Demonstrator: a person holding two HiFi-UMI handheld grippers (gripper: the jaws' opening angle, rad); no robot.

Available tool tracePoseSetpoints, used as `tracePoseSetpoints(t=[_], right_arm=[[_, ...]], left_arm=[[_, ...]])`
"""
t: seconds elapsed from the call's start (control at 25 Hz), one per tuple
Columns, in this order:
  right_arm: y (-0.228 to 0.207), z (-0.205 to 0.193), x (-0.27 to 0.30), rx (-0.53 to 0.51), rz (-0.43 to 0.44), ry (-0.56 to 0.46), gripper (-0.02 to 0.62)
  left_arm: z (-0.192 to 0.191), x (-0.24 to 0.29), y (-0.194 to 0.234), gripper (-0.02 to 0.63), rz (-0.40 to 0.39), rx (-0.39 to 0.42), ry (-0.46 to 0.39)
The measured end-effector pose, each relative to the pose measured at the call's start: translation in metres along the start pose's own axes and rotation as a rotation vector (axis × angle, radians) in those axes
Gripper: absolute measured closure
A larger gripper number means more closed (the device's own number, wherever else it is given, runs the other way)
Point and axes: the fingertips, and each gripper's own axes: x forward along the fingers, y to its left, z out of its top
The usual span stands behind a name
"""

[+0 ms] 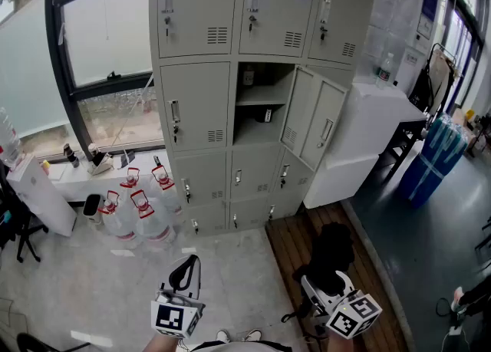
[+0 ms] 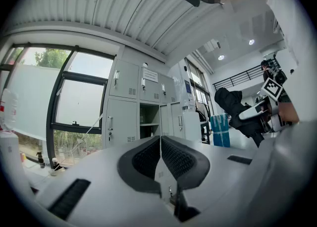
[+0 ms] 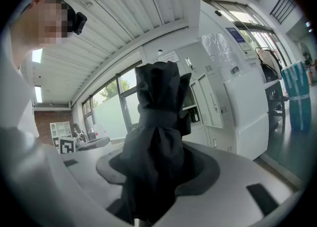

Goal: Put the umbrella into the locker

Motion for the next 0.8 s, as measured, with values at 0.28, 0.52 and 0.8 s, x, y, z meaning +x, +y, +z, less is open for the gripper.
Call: tracePoseSetpoints(t=[0.28, 0.52, 0.8], right_arm=[[-0.006, 0.003, -0.005, -0.006, 0.015, -0.007, 0.359], [-0.019, -0.001, -0.011, -0.057, -0.014, 0.017, 0.359], [-0.047, -0.001, -0.018, -0.068, -0.025, 0.019, 0.359]], left_arm=[[0.002, -0.001, -0.008, 0.578, 0.010, -0.020, 0.002], [-0.004, 0.006, -0.026, 0.578, 0.004, -0.025, 0.011], [-0.005, 0.027, -0.052, 0.578, -0.003, -0.019, 0.009]])
